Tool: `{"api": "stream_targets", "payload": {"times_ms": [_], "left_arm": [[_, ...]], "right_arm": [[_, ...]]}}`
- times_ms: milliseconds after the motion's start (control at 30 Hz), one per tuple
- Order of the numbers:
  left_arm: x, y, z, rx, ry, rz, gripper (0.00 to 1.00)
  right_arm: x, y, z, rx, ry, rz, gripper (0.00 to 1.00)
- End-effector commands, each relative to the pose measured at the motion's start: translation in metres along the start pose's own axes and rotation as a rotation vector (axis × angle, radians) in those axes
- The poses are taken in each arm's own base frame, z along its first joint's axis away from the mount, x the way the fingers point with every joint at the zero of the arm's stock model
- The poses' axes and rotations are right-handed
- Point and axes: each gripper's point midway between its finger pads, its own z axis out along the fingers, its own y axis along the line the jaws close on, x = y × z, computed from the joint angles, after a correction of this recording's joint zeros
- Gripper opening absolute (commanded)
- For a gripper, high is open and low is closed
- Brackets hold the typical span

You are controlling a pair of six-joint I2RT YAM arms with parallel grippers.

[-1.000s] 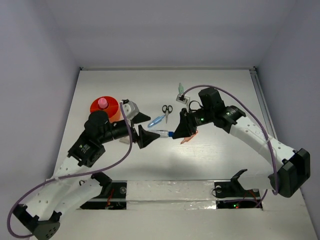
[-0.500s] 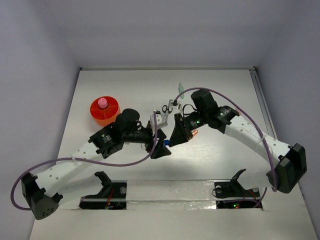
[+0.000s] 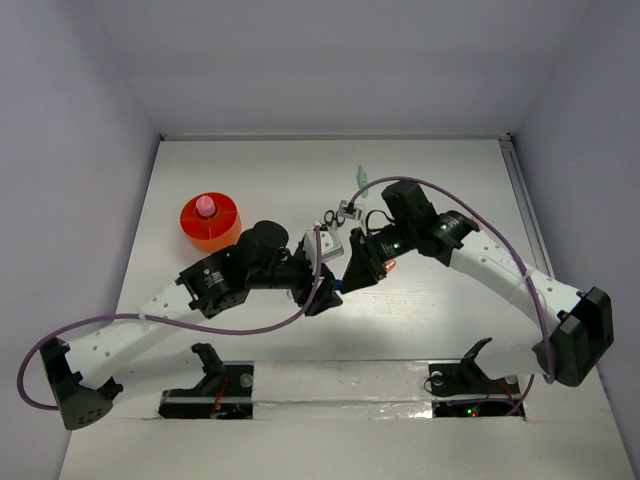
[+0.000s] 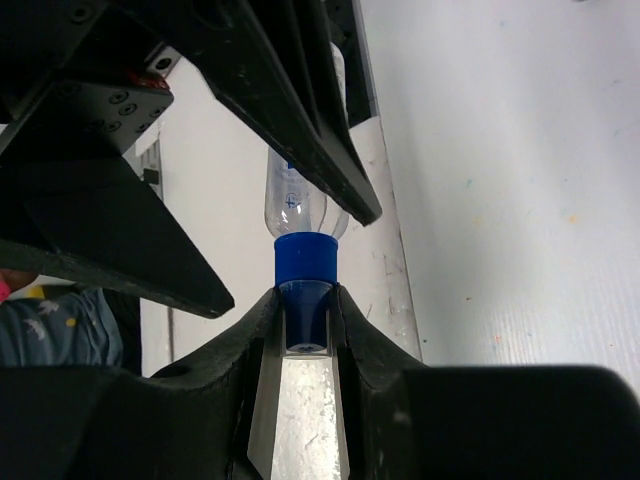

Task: Sort the stationery into containers
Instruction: Pick up the stationery from the center of the board, then place the stationery in the storage box.

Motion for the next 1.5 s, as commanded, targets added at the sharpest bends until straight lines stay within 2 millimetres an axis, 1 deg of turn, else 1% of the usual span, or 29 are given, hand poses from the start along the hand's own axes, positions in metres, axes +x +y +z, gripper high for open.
{"api": "stream_targets", "payload": {"times_ms": [0, 67, 133, 300, 367, 467, 500, 600, 667, 700, 767, 833, 867, 900, 1033, 1100, 1133, 1167, 1200, 1267, 1400, 1467], "left_arm": [[-0.013, 0.014, -0.008, -0.113, -0.001, 0.029, 0.64], [-0.010, 0.018, -0.008, -0.148, 0.013, 0.029, 0.62], [-0.008, 0.016, -0.006, -0.140, 0.020, 0.030, 0.59], [-0.002, 0.017, -0.004, -0.143, 0.036, 0.021, 0.57], [0.001, 0.014, -0.002, -0.120, 0.041, 0.019, 0.56], [0.002, 0.011, 0.001, -0.096, 0.046, 0.017, 0.49], [0.002, 0.010, 0.002, -0.090, 0.046, 0.020, 0.43], [0.006, 0.007, 0.007, -0.065, 0.062, 0.016, 0.40], [0.008, 0.005, 0.009, -0.054, 0.071, 0.017, 0.36], [0.009, 0.005, 0.011, -0.054, 0.078, 0.015, 0.30], [0.009, 0.006, 0.011, -0.055, 0.080, 0.021, 0.27], [0.008, 0.006, 0.011, -0.055, 0.083, 0.026, 0.29], [0.008, 0.003, 0.011, -0.044, 0.083, 0.035, 0.33], [0.005, 0.002, 0.010, -0.042, 0.078, 0.038, 0.41], [0.006, 0.002, 0.010, -0.041, 0.081, 0.042, 0.42], [0.006, 0.001, 0.010, -0.033, 0.080, 0.043, 0.45], [0.006, 0.001, 0.009, -0.037, 0.079, 0.046, 0.43], [0.004, 0.003, 0.009, -0.047, 0.076, 0.047, 0.38], [0.004, 0.004, 0.008, -0.054, 0.071, 0.049, 0.28], [0.003, 0.004, 0.008, -0.053, 0.070, 0.052, 0.22], [0.001, 0.009, 0.008, -0.083, 0.063, 0.055, 0.00], [0.000, 0.013, 0.008, -0.105, 0.060, 0.052, 0.00]], "right_arm": [[-0.013, 0.011, -0.006, 0.006, -0.024, -0.080, 0.00], [-0.013, 0.009, -0.007, 0.021, -0.025, -0.082, 0.00], [-0.014, 0.009, -0.007, 0.029, -0.026, -0.091, 0.00], [-0.016, 0.010, -0.009, 0.037, -0.032, -0.098, 0.00], [-0.016, 0.011, -0.010, 0.039, -0.035, -0.103, 0.00], [-0.018, 0.014, -0.011, 0.033, -0.041, -0.109, 0.00], [-0.018, 0.014, -0.011, 0.032, -0.042, -0.112, 0.00], [-0.019, 0.014, -0.010, 0.027, -0.043, -0.111, 0.00], [-0.020, 0.014, -0.010, 0.027, -0.044, -0.111, 0.00], [-0.020, 0.014, -0.010, 0.027, -0.044, -0.111, 0.00], [-0.021, 0.014, -0.010, 0.030, -0.046, -0.115, 0.00], [-0.023, 0.015, -0.011, 0.034, -0.051, -0.118, 0.00], [-0.024, 0.016, -0.012, 0.033, -0.052, -0.118, 0.00], [-0.025, 0.017, -0.012, 0.033, -0.054, -0.122, 0.00], [-0.029, 0.019, -0.014, 0.034, -0.062, -0.133, 0.00], [-0.029, 0.018, -0.013, 0.037, -0.062, -0.133, 0.00], [-0.030, 0.018, -0.013, 0.037, -0.062, -0.136, 0.00], [-0.029, 0.018, -0.013, 0.037, -0.060, -0.134, 0.00], [-0.029, 0.017, -0.013, 0.043, -0.060, -0.132, 0.00], [-0.031, 0.014, -0.015, 0.056, -0.068, -0.130, 0.00], [-0.032, 0.014, -0.015, 0.059, -0.077, -0.129, 0.00], [-0.037, 0.013, -0.018, 0.069, -0.098, -0.133, 0.00]]}}
